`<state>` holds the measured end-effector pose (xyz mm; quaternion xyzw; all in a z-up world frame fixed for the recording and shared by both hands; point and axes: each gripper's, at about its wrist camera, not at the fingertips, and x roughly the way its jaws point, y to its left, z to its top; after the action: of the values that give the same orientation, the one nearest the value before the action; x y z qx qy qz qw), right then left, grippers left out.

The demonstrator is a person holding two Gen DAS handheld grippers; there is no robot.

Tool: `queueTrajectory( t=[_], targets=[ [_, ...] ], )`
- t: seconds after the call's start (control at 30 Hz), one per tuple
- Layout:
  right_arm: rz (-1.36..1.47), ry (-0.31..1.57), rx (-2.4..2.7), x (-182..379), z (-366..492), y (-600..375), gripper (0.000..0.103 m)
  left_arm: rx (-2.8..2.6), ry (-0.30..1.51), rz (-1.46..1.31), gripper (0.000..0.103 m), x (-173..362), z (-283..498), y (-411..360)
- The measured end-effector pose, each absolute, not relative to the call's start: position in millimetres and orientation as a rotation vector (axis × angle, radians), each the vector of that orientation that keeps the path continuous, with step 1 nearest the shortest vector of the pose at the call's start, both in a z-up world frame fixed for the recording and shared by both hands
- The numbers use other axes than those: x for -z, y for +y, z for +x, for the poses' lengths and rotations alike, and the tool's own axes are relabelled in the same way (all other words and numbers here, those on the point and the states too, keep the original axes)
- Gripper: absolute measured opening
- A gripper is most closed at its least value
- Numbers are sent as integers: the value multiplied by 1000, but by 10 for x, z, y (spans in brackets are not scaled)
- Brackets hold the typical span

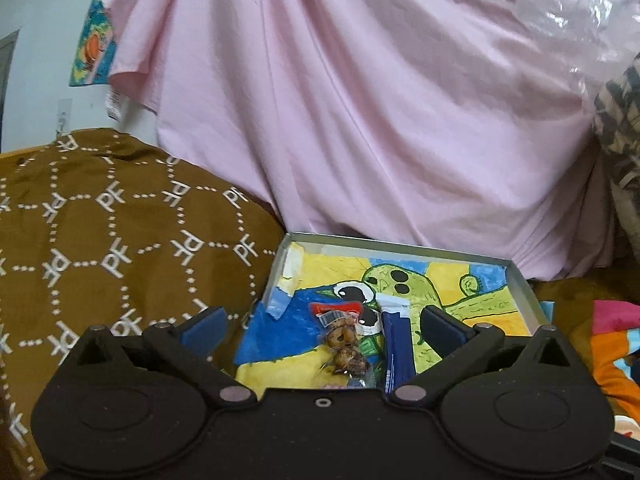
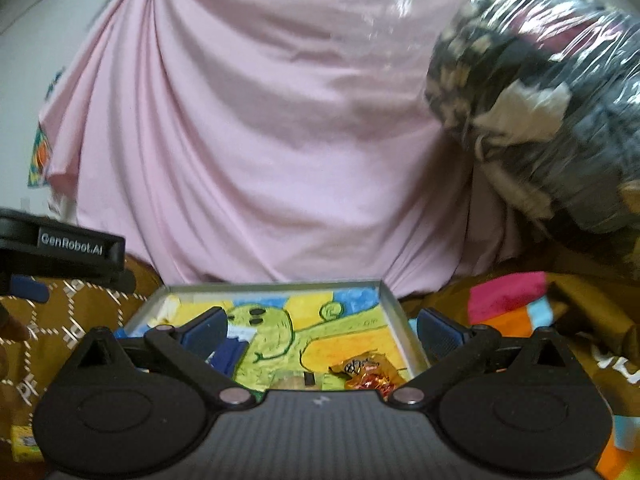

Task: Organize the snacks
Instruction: 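Open the left tool over the tray and withdraw both tools toward the snack pile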

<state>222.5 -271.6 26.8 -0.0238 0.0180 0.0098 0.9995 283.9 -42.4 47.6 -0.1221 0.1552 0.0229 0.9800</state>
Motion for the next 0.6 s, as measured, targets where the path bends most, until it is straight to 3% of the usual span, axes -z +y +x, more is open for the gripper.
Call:
queueTrajectory(
  t=[0.3, 0.6],
  targets=[
    [-48, -52, 1, -382, 1566, -2812, 103, -12, 316, -255, 102, -552, 2270, -361],
    [-5, 23, -31, -347, 1043, -2770, 103, 8, 342, -209, 102, -365, 1740, -375]
  ],
)
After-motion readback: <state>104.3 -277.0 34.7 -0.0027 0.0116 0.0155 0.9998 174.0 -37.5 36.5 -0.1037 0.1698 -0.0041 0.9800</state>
